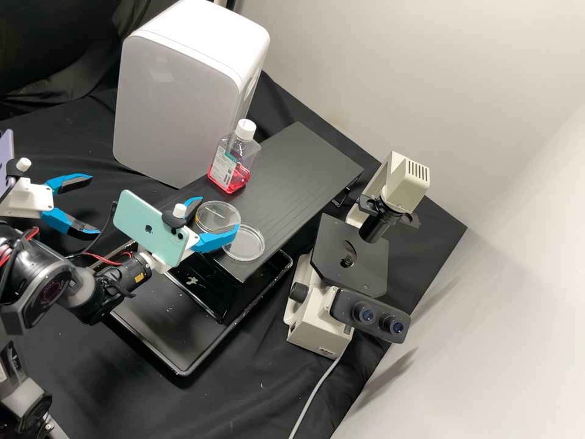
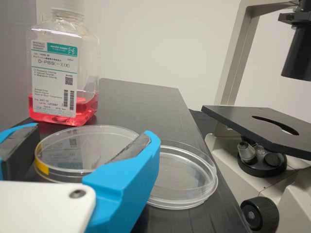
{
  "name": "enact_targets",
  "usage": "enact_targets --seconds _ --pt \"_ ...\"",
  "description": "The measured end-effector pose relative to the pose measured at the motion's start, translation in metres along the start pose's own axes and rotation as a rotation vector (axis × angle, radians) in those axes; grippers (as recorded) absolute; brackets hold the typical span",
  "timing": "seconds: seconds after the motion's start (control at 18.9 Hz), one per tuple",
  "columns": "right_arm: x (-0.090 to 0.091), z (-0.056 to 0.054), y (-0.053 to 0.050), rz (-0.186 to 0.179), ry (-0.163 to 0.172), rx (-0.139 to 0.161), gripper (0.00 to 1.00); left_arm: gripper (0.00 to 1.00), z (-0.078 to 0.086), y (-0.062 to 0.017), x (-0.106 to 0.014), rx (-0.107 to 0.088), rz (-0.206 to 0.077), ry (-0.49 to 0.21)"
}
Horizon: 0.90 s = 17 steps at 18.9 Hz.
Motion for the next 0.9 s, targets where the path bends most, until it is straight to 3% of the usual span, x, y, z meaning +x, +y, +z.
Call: enact_targets --seconds 0.26,0.32,0.79,0.9 --pt "0.0 0.0 0.0 0.0 0.0 0.0 0.0 1.0 0.0 0.0 0.0 0.0 0.0 0.0" --pt "0.0 0.0 0.0 0.0 0.0 0.0 1.0 1.0 0.0002 -0.0001 -0.0001 0.0 0.0 -0.001" --pt "-0.0001 -0.0001 0.0006 0.004 -0.002 -0.015 1.0 1.0 0.0001 -0.0001 -0.0001 -0.002 0.0 0.003" --pt "-0.0002 -0.0003 0.0009 0.005 -0.001 -0.022 1.0 1.0 0.0006 -0.0003 -0.0004 0.009 0.0 0.002"
